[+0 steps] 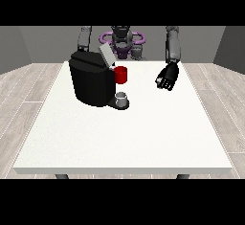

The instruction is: Insert the coffee pod into the coffee machine and close the lid

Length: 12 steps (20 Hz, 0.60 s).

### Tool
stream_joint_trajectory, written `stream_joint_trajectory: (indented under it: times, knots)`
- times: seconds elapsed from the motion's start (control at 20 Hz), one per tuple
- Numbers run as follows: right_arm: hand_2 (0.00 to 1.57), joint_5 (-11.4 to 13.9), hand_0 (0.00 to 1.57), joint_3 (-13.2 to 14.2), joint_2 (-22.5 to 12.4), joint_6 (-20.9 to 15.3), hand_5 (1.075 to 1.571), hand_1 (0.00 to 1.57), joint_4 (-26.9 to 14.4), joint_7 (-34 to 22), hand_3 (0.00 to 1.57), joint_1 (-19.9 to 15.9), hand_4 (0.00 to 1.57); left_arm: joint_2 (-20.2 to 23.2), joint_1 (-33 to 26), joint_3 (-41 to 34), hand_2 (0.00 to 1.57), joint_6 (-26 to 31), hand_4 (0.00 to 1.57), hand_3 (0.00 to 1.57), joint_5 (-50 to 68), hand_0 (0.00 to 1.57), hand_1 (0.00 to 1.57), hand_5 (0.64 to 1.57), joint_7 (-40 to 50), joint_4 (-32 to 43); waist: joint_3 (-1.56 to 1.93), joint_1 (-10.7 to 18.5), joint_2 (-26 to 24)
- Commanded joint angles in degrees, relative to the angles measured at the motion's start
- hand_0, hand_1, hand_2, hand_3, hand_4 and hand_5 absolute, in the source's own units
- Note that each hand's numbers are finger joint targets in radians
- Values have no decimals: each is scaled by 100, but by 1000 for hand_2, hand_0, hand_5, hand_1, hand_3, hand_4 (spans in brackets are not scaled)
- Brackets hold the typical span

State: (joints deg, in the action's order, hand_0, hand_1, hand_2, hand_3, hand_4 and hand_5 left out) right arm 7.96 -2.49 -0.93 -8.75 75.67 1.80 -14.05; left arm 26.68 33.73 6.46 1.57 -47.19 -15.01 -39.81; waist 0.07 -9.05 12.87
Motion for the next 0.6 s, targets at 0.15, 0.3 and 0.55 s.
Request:
stream_joint_trajectory:
  times: [0.15, 0.3, 0.55]
  knots:
    - [0, 190, 0, 276, -360, -86, 1571, 0, -213, -366, 0, -80, 0, -240, 117, -40, 1287, -224, 506, 1216, -207, 1190, 1190, 1571, -225, 187, -8, 121, -236]
    - [0, 308, 0, 251, -166, -350, 1571, 0, -557, -45, 0, -47, 0, -390, 406, -244, 1402, 287, 494, 1332, 247, 1420, 1420, 1571, -513, -65, -6, 336, -349]
    - [0, 434, 0, 58, -59, -336, 1571, 0, -574, -419, 0, 55, 0, -551, 633, -354, 1410, 965, 518, 1332, 345, 1420, 1420, 1571, -70, 45, -7, 202, -781]
